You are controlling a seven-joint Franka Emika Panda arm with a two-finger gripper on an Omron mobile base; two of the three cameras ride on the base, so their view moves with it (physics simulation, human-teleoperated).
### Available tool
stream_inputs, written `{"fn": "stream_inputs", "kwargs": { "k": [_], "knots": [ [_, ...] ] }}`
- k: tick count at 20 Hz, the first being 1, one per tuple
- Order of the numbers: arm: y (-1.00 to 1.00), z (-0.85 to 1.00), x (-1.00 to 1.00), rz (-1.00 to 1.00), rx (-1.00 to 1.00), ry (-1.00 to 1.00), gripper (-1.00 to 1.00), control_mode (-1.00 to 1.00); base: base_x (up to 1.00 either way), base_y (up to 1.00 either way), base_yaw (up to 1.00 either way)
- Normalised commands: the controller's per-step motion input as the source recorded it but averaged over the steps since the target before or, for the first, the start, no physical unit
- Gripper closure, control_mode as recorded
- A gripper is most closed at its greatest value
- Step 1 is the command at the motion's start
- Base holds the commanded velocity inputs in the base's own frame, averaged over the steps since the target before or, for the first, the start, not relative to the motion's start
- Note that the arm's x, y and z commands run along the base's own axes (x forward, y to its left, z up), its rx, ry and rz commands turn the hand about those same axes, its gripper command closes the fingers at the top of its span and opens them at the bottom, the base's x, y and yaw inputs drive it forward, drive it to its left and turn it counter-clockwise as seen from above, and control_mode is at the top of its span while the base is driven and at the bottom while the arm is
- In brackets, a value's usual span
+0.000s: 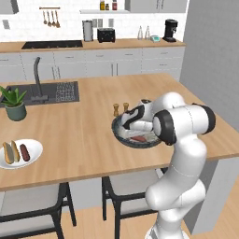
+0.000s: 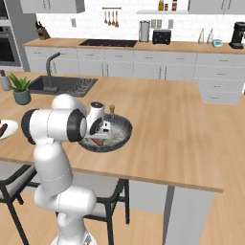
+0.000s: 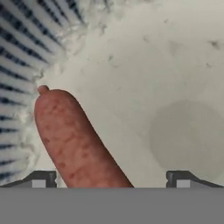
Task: Place one bun and one sausage from the bowl on each plate.
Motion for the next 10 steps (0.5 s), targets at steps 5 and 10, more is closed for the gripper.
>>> {"fn": "stream_inputs", "kwargs": {
  "k": [5,10],
  "knots": [
    [0.0,0.0,0.17,0.0,0.0,0.0,1.0,-1.0,0.0,0.0,0.0],
    [0.0,0.38,0.03,0.0,-0.07,0.03,1.0,-1.0,0.0,0.0,0.0]
  ]
}}
